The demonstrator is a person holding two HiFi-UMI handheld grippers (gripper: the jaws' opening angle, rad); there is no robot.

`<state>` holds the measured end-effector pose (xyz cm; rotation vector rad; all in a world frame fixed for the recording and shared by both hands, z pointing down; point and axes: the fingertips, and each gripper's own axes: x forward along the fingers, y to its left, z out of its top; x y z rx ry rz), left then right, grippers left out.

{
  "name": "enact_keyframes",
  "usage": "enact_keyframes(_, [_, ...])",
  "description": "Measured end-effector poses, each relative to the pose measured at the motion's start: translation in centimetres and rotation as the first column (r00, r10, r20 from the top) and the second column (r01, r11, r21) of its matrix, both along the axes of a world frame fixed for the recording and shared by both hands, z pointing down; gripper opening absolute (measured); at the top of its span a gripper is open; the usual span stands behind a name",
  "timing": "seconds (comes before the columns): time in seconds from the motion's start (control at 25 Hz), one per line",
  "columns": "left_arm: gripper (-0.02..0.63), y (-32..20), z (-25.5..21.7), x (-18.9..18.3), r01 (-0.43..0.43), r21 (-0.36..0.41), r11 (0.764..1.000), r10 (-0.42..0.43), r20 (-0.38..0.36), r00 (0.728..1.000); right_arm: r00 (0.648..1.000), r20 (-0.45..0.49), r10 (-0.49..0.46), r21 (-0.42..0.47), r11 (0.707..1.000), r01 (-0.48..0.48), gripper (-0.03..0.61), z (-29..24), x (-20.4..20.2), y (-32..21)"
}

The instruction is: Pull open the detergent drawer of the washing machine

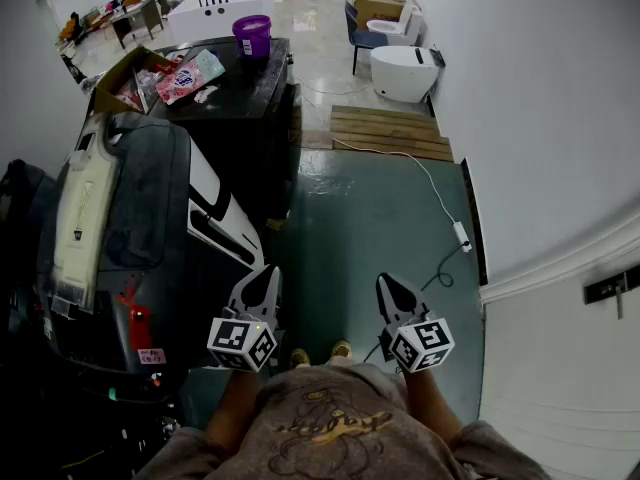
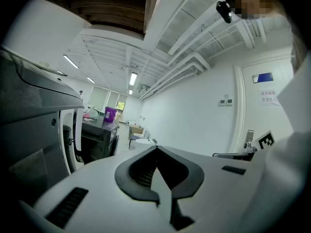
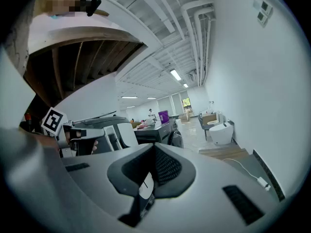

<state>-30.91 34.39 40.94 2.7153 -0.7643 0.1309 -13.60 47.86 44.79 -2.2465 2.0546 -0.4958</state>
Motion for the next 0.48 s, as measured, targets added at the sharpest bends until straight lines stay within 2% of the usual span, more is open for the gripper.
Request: enact_keyframes(0.48, [0.021, 0.0, 1.4, 2.0, 0.042, 0.013, 0.999, -0.042, 0.009, 0.999, 0.997, 0.031, -0.074, 0.011, 0.997, 0.074, 0.002, 1.5, 2.1, -0.9])
